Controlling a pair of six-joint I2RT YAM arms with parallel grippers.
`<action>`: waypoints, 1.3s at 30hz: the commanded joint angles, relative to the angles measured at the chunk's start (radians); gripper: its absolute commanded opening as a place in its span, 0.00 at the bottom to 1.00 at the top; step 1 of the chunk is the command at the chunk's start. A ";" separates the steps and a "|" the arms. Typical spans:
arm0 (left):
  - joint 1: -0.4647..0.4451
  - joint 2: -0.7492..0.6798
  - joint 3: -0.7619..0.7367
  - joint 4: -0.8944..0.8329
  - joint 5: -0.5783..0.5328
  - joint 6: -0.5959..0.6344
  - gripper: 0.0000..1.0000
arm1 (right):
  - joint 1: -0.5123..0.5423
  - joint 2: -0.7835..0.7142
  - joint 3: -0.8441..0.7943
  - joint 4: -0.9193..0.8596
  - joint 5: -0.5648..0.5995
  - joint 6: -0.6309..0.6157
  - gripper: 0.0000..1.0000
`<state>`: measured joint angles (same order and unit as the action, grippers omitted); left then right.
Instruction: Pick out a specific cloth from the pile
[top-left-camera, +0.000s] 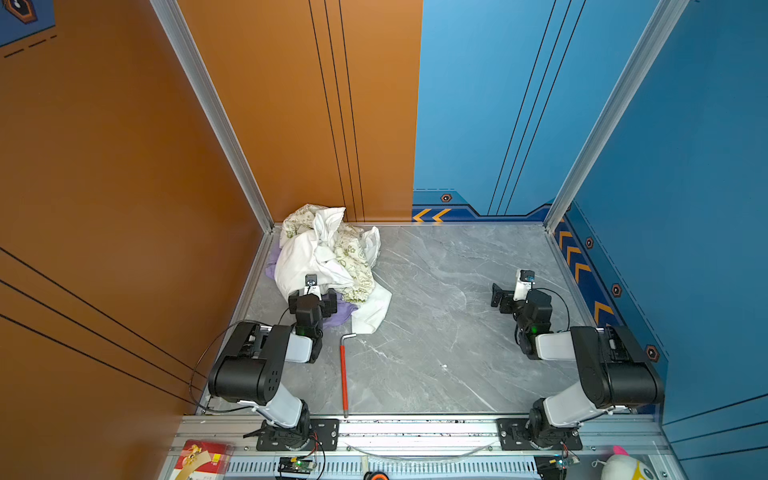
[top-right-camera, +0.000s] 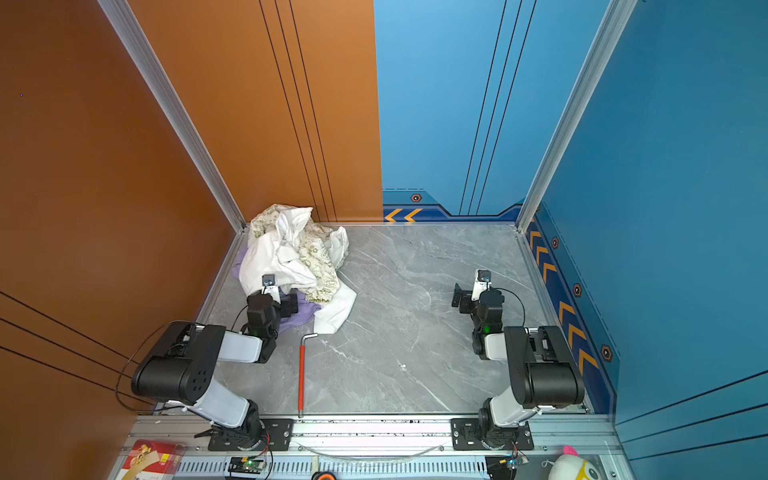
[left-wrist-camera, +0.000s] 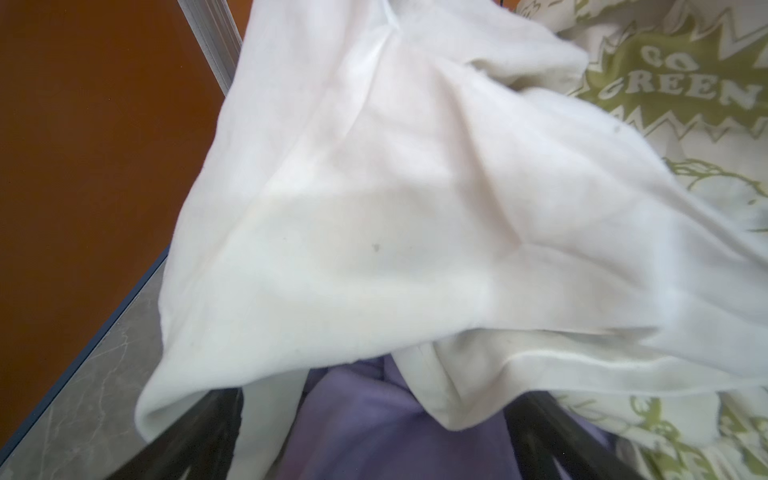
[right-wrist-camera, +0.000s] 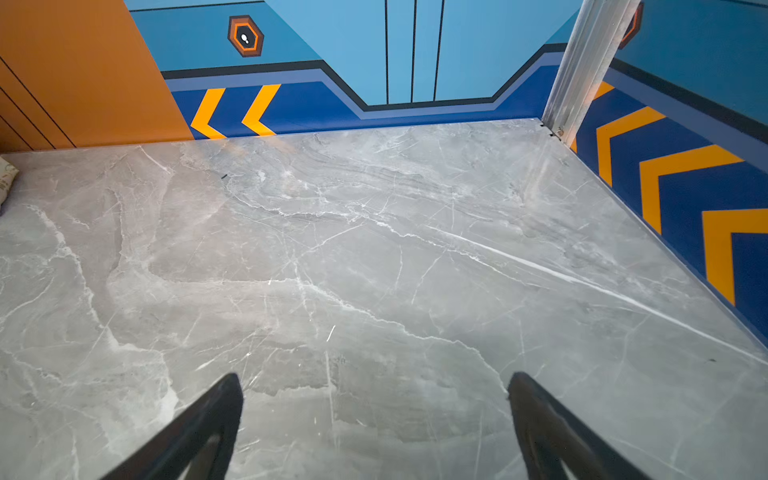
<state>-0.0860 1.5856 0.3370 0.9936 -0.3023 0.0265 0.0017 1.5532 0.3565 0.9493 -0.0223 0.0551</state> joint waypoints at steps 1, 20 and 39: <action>0.005 -0.013 0.016 -0.002 0.018 0.002 0.98 | 0.000 -0.005 0.009 -0.021 0.012 -0.009 1.00; 0.007 -0.014 0.019 -0.004 0.033 0.005 0.98 | 0.000 -0.005 0.009 -0.021 0.011 -0.009 1.00; 0.047 -0.017 0.029 -0.033 0.064 -0.036 0.98 | 0.004 -0.006 0.016 -0.037 0.069 0.008 1.00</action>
<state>-0.0593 1.5856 0.3489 0.9768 -0.2745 0.0177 0.0017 1.5532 0.3565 0.9298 0.0246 0.0559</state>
